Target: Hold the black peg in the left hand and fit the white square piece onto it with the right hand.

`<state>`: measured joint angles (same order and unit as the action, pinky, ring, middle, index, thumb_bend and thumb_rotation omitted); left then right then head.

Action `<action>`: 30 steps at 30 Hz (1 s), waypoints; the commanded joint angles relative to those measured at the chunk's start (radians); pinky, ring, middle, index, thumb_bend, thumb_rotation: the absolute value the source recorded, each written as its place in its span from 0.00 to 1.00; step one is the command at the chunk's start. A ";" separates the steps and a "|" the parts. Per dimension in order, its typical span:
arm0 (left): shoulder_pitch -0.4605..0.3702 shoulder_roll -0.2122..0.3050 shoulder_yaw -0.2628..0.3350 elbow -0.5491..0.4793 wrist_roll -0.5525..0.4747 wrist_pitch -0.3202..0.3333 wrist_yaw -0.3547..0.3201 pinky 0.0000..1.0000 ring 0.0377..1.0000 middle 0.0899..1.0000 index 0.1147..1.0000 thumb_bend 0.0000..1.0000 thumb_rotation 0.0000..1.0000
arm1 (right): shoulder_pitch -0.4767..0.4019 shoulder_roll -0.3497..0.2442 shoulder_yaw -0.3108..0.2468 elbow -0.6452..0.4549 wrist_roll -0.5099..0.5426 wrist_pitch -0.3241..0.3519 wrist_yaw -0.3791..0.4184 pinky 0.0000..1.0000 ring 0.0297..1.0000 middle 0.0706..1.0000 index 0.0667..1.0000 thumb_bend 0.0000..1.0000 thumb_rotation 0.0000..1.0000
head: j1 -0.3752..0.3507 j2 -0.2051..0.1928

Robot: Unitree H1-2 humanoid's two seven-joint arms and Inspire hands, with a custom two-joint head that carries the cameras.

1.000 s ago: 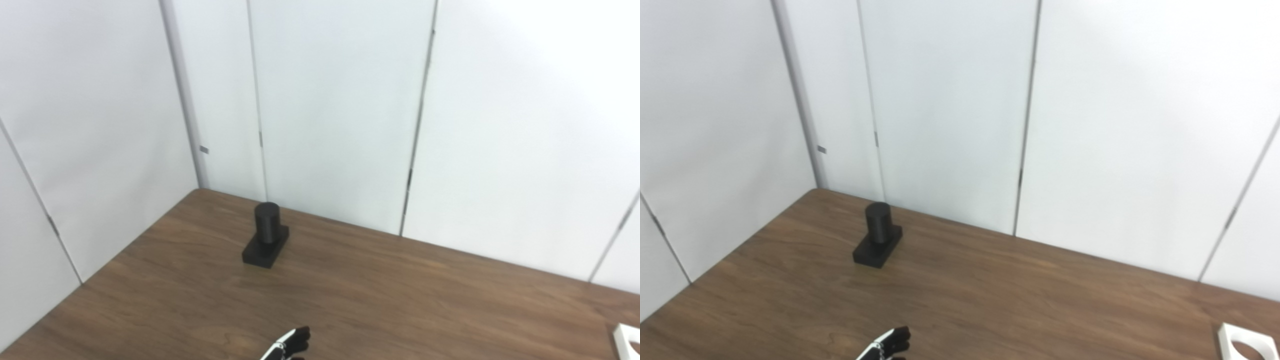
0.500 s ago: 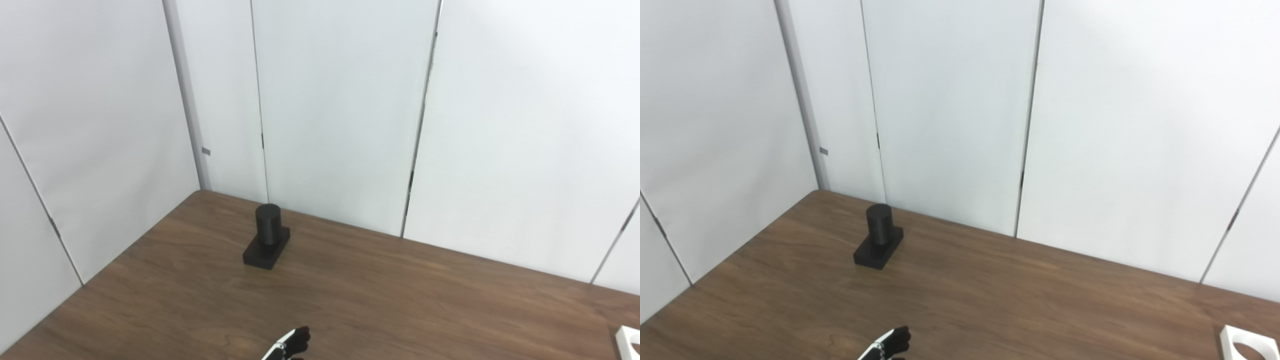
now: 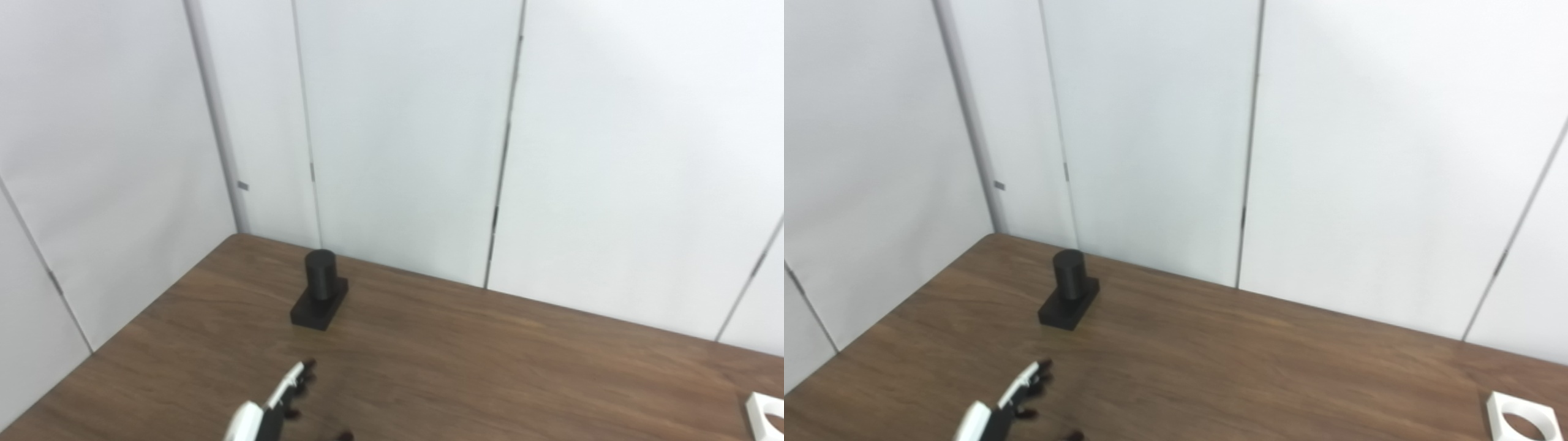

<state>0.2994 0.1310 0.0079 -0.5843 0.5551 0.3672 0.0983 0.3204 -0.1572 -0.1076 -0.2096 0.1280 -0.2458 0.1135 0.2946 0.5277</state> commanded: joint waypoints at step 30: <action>-0.496 0.046 0.109 0.484 0.672 0.101 -0.130 0.91 0.96 0.95 0.89 0.87 0.70 | 0.040 0.012 0.019 -0.047 0.044 0.048 0.012 1.00 1.00 0.98 1.00 0.66 0.96 | -0.008 0.024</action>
<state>-0.1489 0.1569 0.1187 -0.0968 1.2268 0.4694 -0.0734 0.3482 -0.1555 -0.0954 -0.2452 0.1640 -0.1915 0.1236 0.2869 0.5507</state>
